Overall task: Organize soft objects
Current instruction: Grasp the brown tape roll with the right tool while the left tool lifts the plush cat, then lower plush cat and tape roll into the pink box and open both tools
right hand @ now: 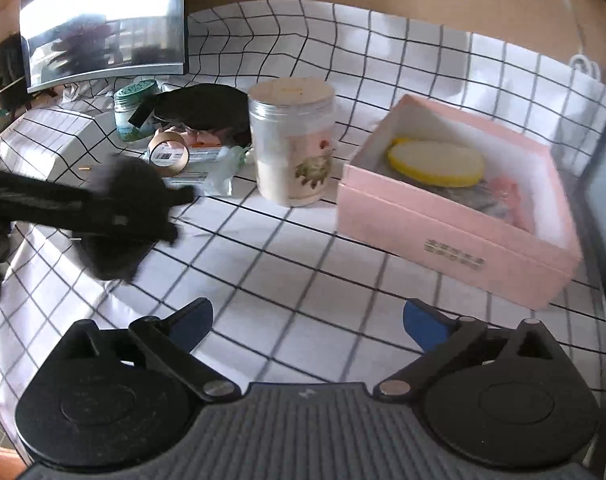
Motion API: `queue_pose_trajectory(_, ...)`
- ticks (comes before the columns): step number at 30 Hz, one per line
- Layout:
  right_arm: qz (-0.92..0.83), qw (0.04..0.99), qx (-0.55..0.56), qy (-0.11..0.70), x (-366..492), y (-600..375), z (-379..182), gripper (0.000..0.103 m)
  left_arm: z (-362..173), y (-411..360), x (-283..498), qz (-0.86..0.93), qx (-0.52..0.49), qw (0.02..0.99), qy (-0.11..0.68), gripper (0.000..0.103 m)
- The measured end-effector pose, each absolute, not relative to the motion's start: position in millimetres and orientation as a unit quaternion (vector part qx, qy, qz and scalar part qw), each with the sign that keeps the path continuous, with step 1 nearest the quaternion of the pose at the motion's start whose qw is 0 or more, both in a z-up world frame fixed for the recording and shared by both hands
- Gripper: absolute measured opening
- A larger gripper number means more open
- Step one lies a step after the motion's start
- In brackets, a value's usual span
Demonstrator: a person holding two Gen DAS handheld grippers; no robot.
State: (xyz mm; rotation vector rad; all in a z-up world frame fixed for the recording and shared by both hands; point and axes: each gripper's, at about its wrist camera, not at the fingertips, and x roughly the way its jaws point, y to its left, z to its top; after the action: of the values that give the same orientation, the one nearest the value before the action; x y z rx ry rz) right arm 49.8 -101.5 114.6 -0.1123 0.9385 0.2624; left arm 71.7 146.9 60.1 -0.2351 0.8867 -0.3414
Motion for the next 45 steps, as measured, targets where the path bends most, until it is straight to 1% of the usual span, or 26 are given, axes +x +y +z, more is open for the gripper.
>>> queue_pose_trajectory(3,0.147,0.882,-0.063,0.444,60.3,-81.8,116.5,0.101,68.0,183.0,60.8,-0.102,-0.111,0.895,0.419,0.075)
queue_pose_trajectory(5,0.165,0.882,-0.082,0.433,67.9,-63.2,119.8,0.099,72.2,209.0,53.9,-0.058,-0.111,0.903,0.412,0.075)
queue_pose_trajectory(9,0.204,0.89,-0.131,0.387,82.9,-14.3,126.0,0.094,76.9,261.4,43.5,0.019,-0.117,0.909,0.399,0.075)
queue_pose_trajectory(13,0.225,0.896,-0.155,0.349,110.9,33.2,122.4,0.093,75.1,296.6,38.5,0.045,-0.13,0.904,0.404,0.075)
queue_pose_trajectory(16,0.231,0.888,-0.169,0.359,139.6,58.6,111.4,0.083,69.1,311.8,37.5,0.034,-0.143,0.903,0.403,0.075)
queue_pose_trajectory(19,0.229,0.873,-0.191,0.387,163.2,74.5,96.2,0.083,62.1,318.7,44.3,0.033,-0.151,0.902,0.403,0.075)
queue_pose_trajectory(20,0.226,0.866,-0.2,0.399,166.9,78.0,91.4,0.079,60.3,320.0,47.9,0.029,-0.154,0.9,0.406,0.075)
queue_pose_trajectory(21,0.225,0.861,-0.206,0.408,167.8,81.3,88.7,0.062,59.0,320.7,52.7,0.025,-0.155,0.899,0.408,0.075)
queue_pose_trajectory(22,0.226,0.857,-0.209,0.414,169.6,82.8,87.6,0.047,58.2,320.2,55.4,0.02,-0.153,0.9,0.408,0.075)
queue_pose_trajectory(24,0.231,0.852,-0.207,0.421,170.2,83.1,92.8,0.046,60.1,317.1,66.6,0.011,-0.14,0.904,0.403,0.075)
queue_pose_trajectory(27,0.238,0.861,-0.205,0.4,166.8,79.9,113.0,0.046,75.6,305.7,85.2,-0.009,-0.111,0.918,0.38,0.075)
queue_pose_trajectory(33,0.226,0.892,-0.186,0.344,171.5,51.9,178.7,0.046,125.2,257.0,132.6,-0.062,-0.036,0.946,0.316,0.075)
queue_pose_trajectory(36,0.198,0.91,-0.18,0.317,177.4,20.4,209.2,0.046,147.0,227.7,155.8,-0.089,-0.009,0.952,0.292,0.075)
queue_pose_trajectory(39,0.153,0.924,-0.185,0.297,181.3,-17.8,227.7,0.046,165.6,197.3,170.9,-0.121,0.0,0.954,0.273,0.075)
queue_pose_trajectory(42,0.097,0.934,-0.188,0.286,178.8,-62.6,237.6,0.046,180.8,157.5,180.0,-0.166,0.001,0.951,0.261,0.075)
queue_pose_trajectory(45,0.047,0.94,-0.186,0.282,166.3,-108.2,239.8,0.046,186.9,112.5,190.4,-0.224,-0.002,0.938,0.265,0.075)
